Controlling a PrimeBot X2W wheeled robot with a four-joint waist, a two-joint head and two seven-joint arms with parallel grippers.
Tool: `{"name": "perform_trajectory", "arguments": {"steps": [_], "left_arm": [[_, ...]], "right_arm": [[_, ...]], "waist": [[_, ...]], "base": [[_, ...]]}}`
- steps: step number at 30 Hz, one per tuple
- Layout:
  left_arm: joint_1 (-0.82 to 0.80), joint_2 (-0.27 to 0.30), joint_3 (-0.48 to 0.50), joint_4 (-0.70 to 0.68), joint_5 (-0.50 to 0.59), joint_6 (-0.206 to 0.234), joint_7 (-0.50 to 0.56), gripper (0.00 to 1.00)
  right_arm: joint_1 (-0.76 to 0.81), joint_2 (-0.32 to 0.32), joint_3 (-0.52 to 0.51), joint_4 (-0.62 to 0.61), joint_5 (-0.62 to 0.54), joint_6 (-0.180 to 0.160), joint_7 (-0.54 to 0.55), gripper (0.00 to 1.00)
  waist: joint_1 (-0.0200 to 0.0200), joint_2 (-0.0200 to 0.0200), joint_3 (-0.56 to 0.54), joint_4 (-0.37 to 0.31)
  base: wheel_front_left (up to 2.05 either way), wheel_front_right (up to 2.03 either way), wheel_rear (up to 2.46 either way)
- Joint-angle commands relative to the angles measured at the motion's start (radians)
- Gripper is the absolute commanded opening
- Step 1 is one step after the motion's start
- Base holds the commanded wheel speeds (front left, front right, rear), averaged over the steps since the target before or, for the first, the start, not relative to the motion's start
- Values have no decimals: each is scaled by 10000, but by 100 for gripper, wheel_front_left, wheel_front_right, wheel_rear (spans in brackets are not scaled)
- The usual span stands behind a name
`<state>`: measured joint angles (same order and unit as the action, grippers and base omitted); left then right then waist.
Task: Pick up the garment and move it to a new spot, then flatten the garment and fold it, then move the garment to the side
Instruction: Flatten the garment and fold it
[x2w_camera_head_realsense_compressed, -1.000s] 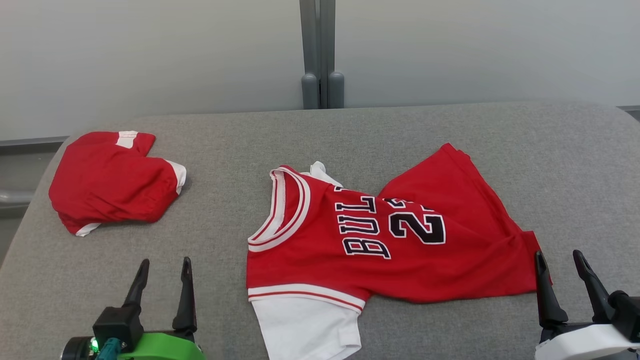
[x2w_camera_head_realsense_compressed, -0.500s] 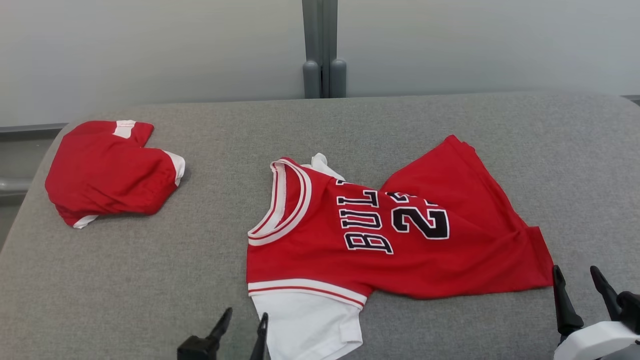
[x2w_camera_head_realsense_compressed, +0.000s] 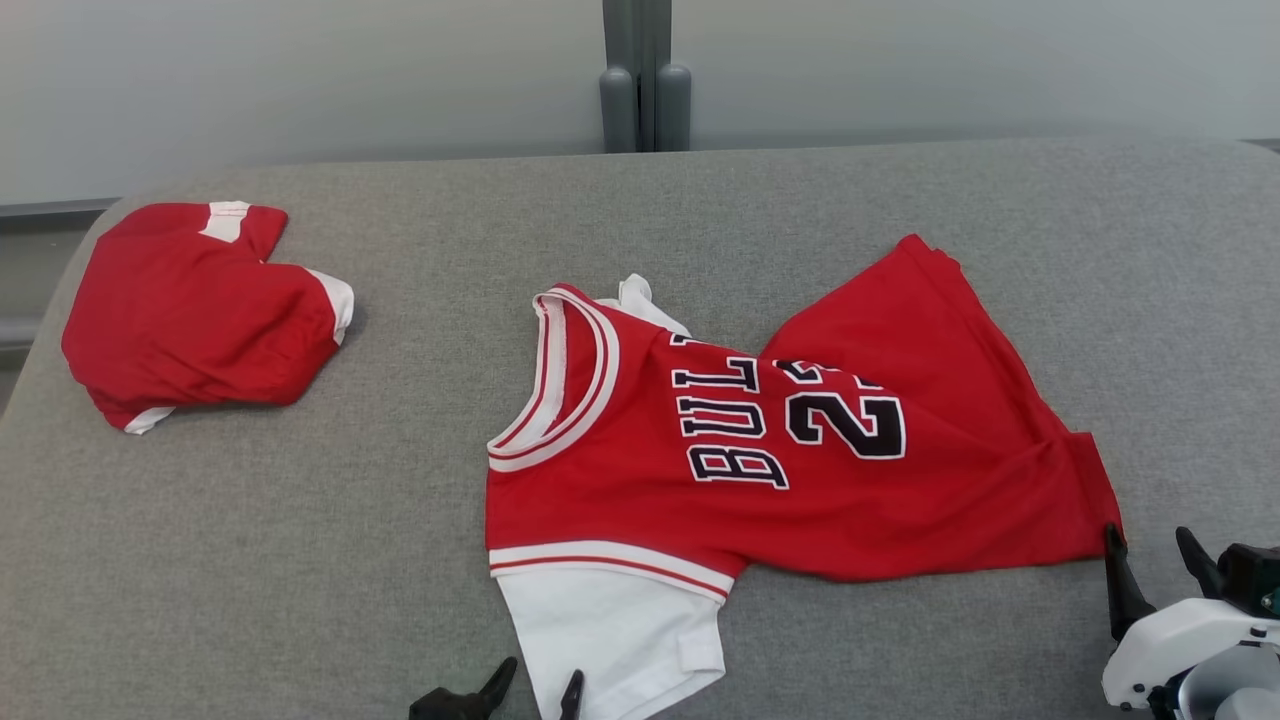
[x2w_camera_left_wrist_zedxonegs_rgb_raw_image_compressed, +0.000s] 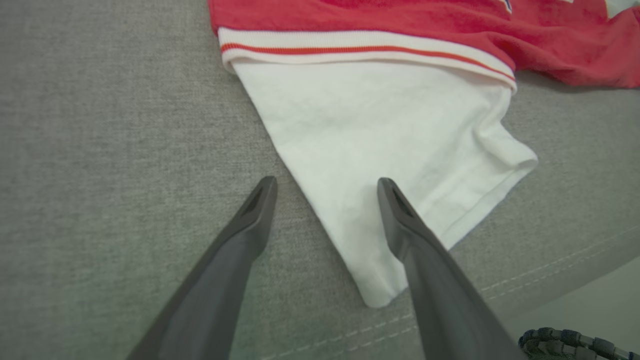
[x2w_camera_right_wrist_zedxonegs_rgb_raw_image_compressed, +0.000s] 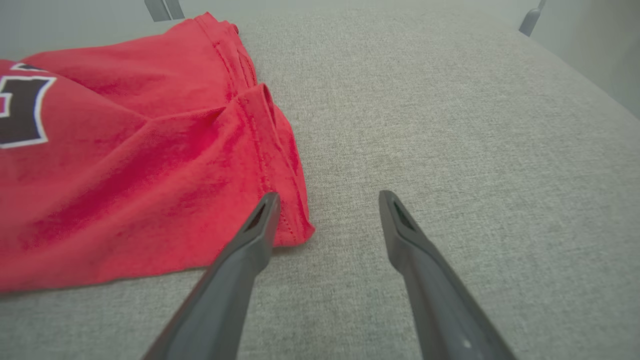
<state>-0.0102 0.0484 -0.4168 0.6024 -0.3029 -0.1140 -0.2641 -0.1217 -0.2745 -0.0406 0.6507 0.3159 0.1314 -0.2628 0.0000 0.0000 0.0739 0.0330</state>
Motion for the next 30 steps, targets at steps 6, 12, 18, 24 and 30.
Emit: {"name": "perform_trajectory", "arguments": {"steps": [6,12,18,24,30], "left_arm": [[-522,38,-464,396,-407,42,16,100],[-718,20,-1005,633,-980,31,53,100],[-879,-14,-1583,765,-1634,-23,76,0],[-1180,27,-1381,37,-1901,105,1,0],[-1597,60,-658,-1064,-1760,54,1,0]], "right_arm": [[-751,2,371,930,314,-14,-29,100],[-851,163,910,1784,861,-5,8,100],[-638,210,1666,1531,1576,20,32,0],[-571,-63,1812,237,1850,4,-10,0],[-613,-135,1645,-1166,1832,-8,-17,0]], "waist": [[0,0,438,91],[0,0,571,212],[0,0,557,184],[0,0,461,124],[0,0,401,51]], "base": [[0,0,0],[0,0,0],[0,0,0],[0,0,0],[0,0,0]]}}
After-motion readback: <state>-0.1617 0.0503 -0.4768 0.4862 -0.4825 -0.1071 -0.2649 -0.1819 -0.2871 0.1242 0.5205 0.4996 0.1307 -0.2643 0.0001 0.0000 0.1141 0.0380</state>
